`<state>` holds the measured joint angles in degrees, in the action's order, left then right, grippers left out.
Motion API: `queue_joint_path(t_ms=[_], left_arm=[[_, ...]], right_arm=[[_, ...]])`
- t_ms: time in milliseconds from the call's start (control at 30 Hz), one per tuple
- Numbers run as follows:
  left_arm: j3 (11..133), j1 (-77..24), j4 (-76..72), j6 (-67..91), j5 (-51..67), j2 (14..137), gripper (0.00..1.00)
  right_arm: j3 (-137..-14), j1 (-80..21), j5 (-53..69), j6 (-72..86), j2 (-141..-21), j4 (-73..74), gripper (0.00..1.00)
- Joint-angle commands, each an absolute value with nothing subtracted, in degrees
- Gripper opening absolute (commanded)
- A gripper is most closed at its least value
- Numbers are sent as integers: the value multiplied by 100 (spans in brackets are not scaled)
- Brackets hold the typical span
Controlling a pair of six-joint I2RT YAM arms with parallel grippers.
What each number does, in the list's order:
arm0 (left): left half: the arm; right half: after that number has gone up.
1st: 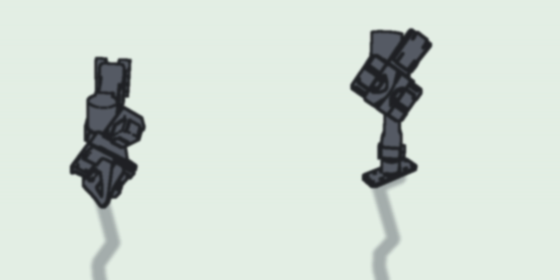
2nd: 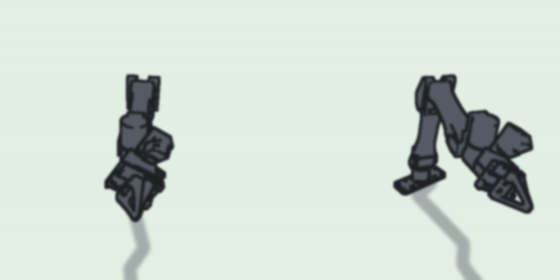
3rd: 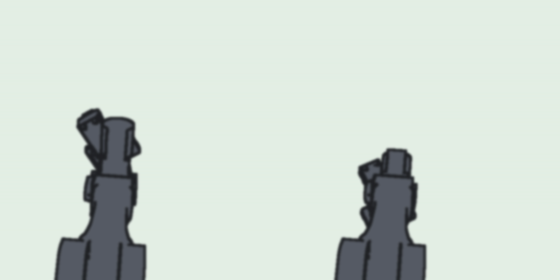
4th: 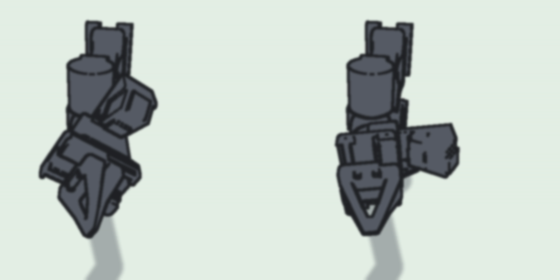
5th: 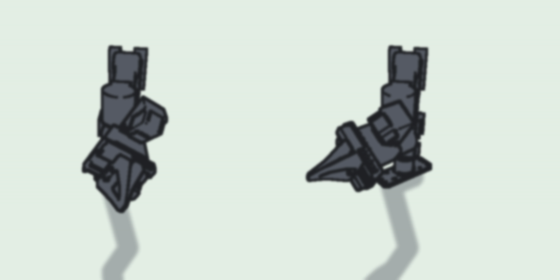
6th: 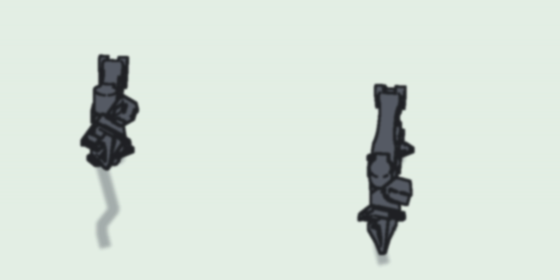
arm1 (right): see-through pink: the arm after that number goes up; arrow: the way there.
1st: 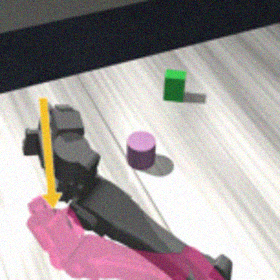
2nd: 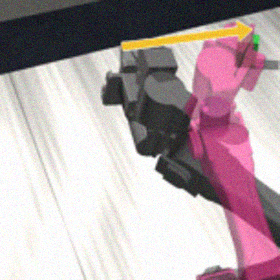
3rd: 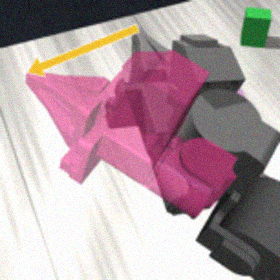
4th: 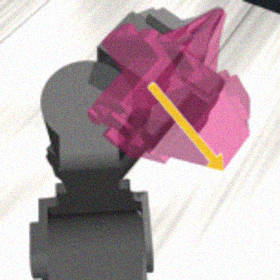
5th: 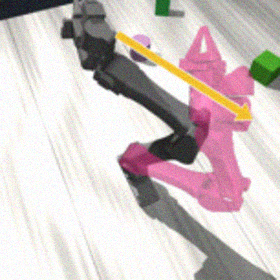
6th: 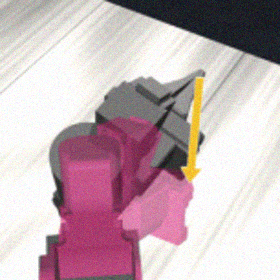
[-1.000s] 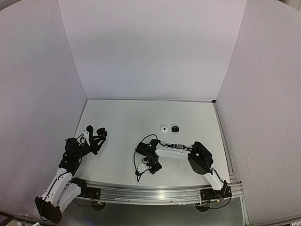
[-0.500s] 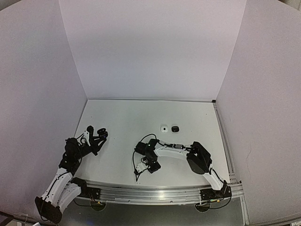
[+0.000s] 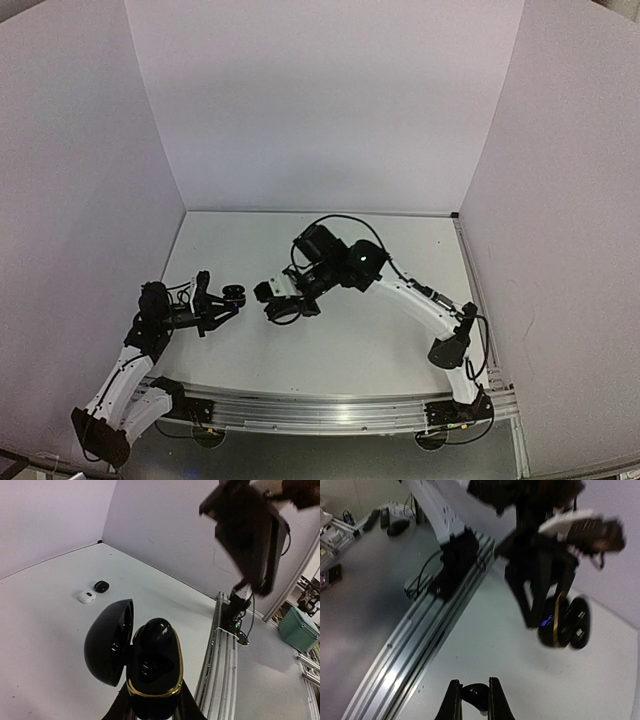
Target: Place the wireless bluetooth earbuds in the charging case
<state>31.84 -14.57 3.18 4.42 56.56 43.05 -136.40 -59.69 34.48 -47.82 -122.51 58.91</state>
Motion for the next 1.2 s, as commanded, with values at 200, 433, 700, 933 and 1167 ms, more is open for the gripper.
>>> queue_joint_path(t_ms=[200,433,700,933,1167], left_arm=[[5004,-1871,2098,-1344,7833,5131,0],[5306,-2471,2042,-1279,8001,5563,0],[5132,-2489,1511,-618,7133,5626,0],[4332,-2417,1327,144,4347,4999,0],[3991,-2417,1357,54,2982,4790,0]], right_arm=[[-14461,-5915,6206,-3835,-12097,3803,0],[-14387,-5914,6504,-3474,-12280,2828,0],[-13567,-5913,5808,-3021,-11856,2327,0],[-10418,-5826,3640,-2467,-10376,2389,0],[-9242,-5811,2398,-3190,-11004,4766,0]])
